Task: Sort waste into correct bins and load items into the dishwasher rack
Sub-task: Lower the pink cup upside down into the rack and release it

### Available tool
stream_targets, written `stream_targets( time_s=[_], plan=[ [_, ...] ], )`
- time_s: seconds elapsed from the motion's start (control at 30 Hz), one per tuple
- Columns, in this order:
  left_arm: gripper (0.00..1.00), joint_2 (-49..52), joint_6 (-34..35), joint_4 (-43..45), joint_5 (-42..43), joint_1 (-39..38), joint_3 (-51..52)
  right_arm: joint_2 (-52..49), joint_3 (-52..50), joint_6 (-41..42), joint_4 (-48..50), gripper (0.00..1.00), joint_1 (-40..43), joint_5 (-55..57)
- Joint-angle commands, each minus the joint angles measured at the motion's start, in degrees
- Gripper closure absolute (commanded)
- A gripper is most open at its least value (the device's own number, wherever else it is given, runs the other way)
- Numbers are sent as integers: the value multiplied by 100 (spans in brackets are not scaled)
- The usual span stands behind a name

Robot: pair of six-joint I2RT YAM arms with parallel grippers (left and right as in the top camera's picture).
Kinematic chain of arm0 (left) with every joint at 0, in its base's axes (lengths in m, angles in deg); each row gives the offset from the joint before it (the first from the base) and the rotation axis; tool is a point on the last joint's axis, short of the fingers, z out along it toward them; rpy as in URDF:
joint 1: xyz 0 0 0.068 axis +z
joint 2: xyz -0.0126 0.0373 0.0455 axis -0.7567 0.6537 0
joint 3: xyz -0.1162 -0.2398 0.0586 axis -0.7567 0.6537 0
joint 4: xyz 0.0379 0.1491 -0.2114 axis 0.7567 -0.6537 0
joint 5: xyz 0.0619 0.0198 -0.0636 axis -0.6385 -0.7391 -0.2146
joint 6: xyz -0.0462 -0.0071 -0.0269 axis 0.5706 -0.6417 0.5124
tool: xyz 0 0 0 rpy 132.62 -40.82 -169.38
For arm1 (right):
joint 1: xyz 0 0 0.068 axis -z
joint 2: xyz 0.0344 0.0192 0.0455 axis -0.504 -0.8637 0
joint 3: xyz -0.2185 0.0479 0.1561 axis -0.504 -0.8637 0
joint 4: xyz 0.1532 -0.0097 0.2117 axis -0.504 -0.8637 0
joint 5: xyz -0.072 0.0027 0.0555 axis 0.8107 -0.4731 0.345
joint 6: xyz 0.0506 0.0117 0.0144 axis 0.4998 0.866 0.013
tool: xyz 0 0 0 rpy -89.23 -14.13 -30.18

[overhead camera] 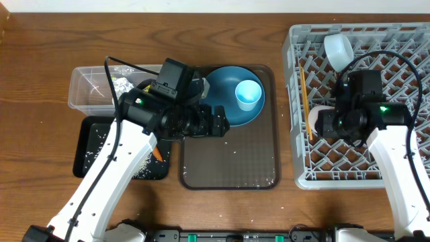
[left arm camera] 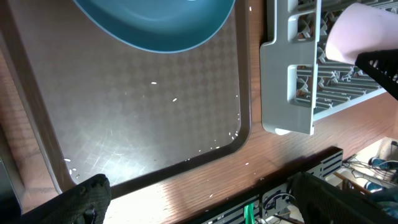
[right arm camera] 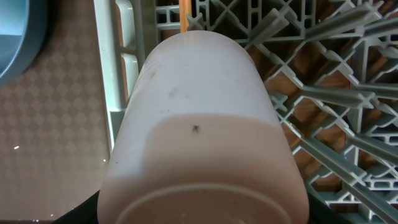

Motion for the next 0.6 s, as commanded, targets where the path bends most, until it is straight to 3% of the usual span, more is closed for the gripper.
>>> stream_targets(
  time_s=[0.0, 0.2, 0.3, 0.43, 0.57],
  plan=[
    [4, 13, -13, -15, -72, 20, -39, -44, -66, 90, 37, 53, 37, -22],
    [4, 13, -13, -15, -72, 20, -39, -44, -70, 92, 37, 53, 37, -22],
    [4, 13, -13, -15, -72, 20, -39, -44, -81, 92, 37, 47, 37, -22],
    [4, 13, -13, -15, -72, 20, -39, -44, -85, 92, 37, 26, 37, -24],
    [4, 13, -13, -15, -72, 20, -39, -44, -85, 90, 33, 17, 37, -24]
  ],
)
